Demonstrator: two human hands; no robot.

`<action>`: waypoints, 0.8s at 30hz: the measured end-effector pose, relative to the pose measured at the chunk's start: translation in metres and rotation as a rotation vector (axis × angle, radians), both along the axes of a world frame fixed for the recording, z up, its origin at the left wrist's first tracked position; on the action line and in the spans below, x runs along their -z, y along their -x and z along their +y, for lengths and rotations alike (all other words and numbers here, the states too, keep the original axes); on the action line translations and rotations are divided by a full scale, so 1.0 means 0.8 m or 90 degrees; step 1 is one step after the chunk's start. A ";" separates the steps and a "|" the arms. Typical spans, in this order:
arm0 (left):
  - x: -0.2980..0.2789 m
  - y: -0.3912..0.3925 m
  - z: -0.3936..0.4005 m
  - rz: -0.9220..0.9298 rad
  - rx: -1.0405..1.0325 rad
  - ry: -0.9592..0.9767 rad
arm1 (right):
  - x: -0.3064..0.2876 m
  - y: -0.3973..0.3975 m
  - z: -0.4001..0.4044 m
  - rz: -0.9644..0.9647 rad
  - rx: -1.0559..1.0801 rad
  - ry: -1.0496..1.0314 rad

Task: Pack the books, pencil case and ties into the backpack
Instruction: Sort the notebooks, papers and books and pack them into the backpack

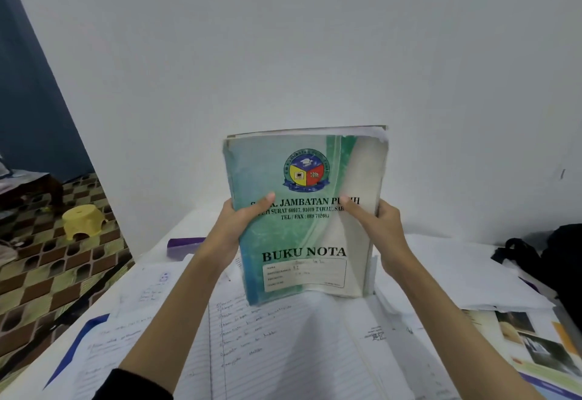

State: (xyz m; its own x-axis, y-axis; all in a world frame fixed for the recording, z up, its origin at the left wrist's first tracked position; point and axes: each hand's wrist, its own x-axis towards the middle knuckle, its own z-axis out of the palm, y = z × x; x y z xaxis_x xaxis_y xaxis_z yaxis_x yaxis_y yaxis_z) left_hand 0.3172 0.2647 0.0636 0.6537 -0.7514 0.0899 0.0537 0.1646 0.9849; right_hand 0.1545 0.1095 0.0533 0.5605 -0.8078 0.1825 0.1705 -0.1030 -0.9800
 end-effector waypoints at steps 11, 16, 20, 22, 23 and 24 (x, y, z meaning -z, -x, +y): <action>-0.073 0.012 0.001 -0.058 -0.199 0.158 | -0.034 -0.009 0.005 -0.062 0.009 0.067; -0.076 0.005 -0.001 -0.010 -0.250 0.139 | -0.027 -0.017 0.014 -0.046 0.018 0.096; -0.076 0.001 -0.001 -0.030 -0.251 0.109 | -0.020 -0.011 0.019 -0.046 0.010 0.109; -0.074 0.002 0.000 -0.027 -0.231 0.107 | -0.010 -0.007 0.021 -0.047 0.014 0.100; -0.071 0.003 0.002 -0.030 -0.218 0.113 | -0.005 -0.005 0.021 -0.050 0.017 0.097; -0.066 0.005 0.003 -0.048 -0.206 0.126 | -0.001 -0.003 0.021 -0.053 0.017 0.094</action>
